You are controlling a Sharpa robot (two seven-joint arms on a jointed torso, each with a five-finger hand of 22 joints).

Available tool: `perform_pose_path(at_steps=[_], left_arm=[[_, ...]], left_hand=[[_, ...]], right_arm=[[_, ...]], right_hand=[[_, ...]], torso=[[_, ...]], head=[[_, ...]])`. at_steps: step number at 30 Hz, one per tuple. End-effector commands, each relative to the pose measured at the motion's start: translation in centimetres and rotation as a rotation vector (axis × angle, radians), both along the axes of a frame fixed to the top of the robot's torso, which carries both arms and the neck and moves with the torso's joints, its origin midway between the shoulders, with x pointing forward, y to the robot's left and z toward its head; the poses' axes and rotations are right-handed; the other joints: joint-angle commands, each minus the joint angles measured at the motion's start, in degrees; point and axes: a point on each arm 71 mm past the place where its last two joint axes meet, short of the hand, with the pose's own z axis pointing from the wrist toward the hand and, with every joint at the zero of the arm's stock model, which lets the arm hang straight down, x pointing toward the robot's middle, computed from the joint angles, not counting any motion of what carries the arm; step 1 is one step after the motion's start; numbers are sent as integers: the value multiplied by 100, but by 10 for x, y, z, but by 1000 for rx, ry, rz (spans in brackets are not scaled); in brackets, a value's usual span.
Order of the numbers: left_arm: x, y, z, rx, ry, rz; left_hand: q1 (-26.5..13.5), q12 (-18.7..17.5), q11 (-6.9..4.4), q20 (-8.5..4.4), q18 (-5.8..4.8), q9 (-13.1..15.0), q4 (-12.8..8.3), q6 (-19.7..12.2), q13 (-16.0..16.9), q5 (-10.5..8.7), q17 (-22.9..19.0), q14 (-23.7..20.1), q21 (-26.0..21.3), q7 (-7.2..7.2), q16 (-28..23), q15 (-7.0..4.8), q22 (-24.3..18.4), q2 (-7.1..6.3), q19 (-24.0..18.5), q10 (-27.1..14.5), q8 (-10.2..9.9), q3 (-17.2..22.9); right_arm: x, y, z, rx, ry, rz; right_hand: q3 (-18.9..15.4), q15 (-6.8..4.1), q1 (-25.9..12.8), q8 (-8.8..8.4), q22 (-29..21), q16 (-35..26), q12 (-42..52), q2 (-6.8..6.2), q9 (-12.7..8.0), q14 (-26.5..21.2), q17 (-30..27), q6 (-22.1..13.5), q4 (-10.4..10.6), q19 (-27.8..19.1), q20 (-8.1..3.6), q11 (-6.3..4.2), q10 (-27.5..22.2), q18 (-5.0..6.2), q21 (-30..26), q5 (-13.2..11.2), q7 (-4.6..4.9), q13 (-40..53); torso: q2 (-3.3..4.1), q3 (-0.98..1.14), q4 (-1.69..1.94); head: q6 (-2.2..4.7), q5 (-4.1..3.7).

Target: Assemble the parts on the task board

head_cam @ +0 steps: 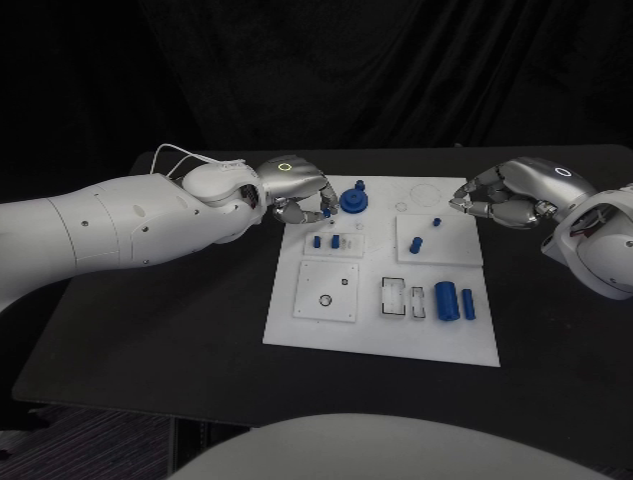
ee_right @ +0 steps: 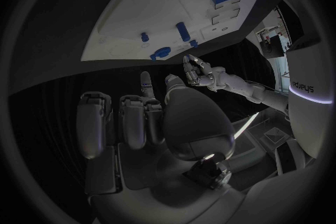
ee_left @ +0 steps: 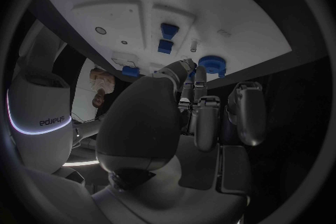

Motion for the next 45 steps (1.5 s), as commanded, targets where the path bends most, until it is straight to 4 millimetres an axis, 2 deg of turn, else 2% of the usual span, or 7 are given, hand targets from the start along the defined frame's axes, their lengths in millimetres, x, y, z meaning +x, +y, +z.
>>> perform_pose_path(at_steps=[1,5,9,16,32,36,45], left_arm=[[0,-2,-3,16,18,-1],[0,-2,-6,19,24,1],[1,-3,-8,23,30,4],[2,-6,-12,28,38,7],[5,-12,-18,34,45,25],[6,-13,-20,34,46,28],[7,-15,-23,41,57,33]], left_hand=[[-2,-7,16,-1,33,5,-11,22,5,-39,623,174,-12,23,-3,-14,1053,66,-14,28,-9,8],[-2,-7,16,-1,33,5,-11,22,5,-39,623,174,-12,23,-3,-14,1053,66,-14,28,-9,8],[-1,-6,18,-1,32,6,-13,22,7,-40,616,171,-11,24,-6,-13,1054,67,-14,34,-9,8],[-1,-3,19,0,37,8,-12,26,10,-43,591,159,-31,28,-17,-12,1048,76,-26,46,-9,10],[4,-3,14,1,36,11,-17,25,14,-44,578,152,-27,26,-23,-12,1049,88,-25,67,-12,13],[6,-10,15,2,38,11,-20,25,12,-41,566,146,-36,26,-28,-12,1046,89,-30,63,-13,15],[7,-16,18,2,41,12,-23,26,9,-40,551,138,-48,27,-35,-12,1043,86,-38,59,-14,14]], right_arm=[[0,-1,-1,-7,7,-17],[0,-1,-1,-7,7,-17],[0,-1,-1,-7,8,-18],[0,0,-1,-8,9,-17],[0,0,-2,-10,12,-16],[0,0,-2,-10,13,-16],[0,0,-3,-12,16,-16]], right_hand=[[15,39,65,-23,1329,-17,7,1,-7,431,592,29,4,369,24,34,608,1,-34,24,4,1495],[17,39,74,-25,1331,-15,7,2,-9,431,595,28,4,371,24,33,608,0,-30,25,3,1495],[17,39,74,-25,1331,-15,7,2,-9,431,595,28,4,371,24,33,608,0,-30,25,3,1495],[18,39,79,-26,1330,-17,7,4,-10,431,592,27,4,370,24,34,608,0,-32,25,3,1495],[21,39,85,-27,1329,-18,7,6,-11,430,591,25,4,368,24,33,608,1,-36,26,3,1495],[21,39,85,-27,1329,-18,7,6,-11,430,591,25,4,368,24,33,608,1,-36,26,3,1495],[23,39,91,-28,1329,-18,7,7,-12,430,591,24,2,368,24,33,608,1,-36,26,3,1495]], torso=[[10,-9,-7],[18,-7,6],[15,9,-6],[15,16,-12],[-2,1,-9],[-1,10,-13],[0,9,-13]], head=[[1,7],[1,-4],[1,4],[1,-1],[1,7],[1,3],[1,11]])
